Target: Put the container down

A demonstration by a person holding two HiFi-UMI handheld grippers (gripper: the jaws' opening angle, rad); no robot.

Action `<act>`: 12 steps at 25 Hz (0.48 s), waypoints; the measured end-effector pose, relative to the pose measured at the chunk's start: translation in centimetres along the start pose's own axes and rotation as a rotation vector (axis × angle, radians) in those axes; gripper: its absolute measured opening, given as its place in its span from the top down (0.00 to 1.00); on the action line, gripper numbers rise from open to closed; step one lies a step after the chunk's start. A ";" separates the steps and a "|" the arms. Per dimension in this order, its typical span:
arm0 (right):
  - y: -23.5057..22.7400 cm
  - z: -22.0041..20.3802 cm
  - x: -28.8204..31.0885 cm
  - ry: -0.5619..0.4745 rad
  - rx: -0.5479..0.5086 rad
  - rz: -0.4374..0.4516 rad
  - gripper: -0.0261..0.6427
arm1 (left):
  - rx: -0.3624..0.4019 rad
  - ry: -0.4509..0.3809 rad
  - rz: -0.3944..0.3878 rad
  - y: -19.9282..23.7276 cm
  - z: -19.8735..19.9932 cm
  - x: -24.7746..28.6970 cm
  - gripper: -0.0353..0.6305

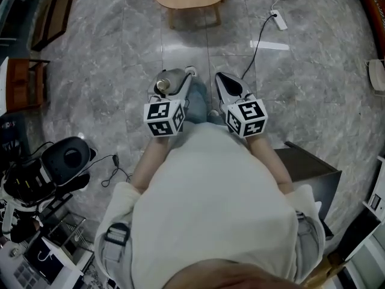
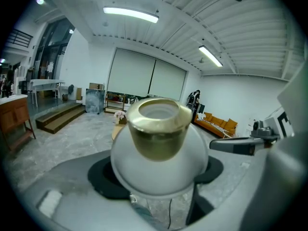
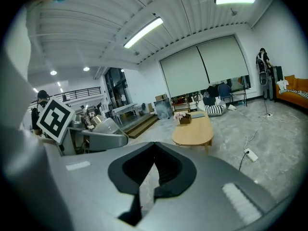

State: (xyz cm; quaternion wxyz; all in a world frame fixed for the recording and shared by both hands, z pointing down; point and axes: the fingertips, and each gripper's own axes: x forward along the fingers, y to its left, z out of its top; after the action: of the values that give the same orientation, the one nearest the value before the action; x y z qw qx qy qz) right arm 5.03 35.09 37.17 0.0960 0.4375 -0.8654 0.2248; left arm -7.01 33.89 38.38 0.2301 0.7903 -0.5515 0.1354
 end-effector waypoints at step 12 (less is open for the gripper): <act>-6.9 5.1 7.4 0.006 -0.016 -0.049 0.96 | -0.006 0.000 -0.025 2.9 5.0 9.8 0.42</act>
State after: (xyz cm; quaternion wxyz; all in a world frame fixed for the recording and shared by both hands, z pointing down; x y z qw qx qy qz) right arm 6.25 23.81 37.52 0.1079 0.4571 -0.8559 0.2167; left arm -6.45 22.52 39.32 0.2340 0.7965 -0.5420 0.1308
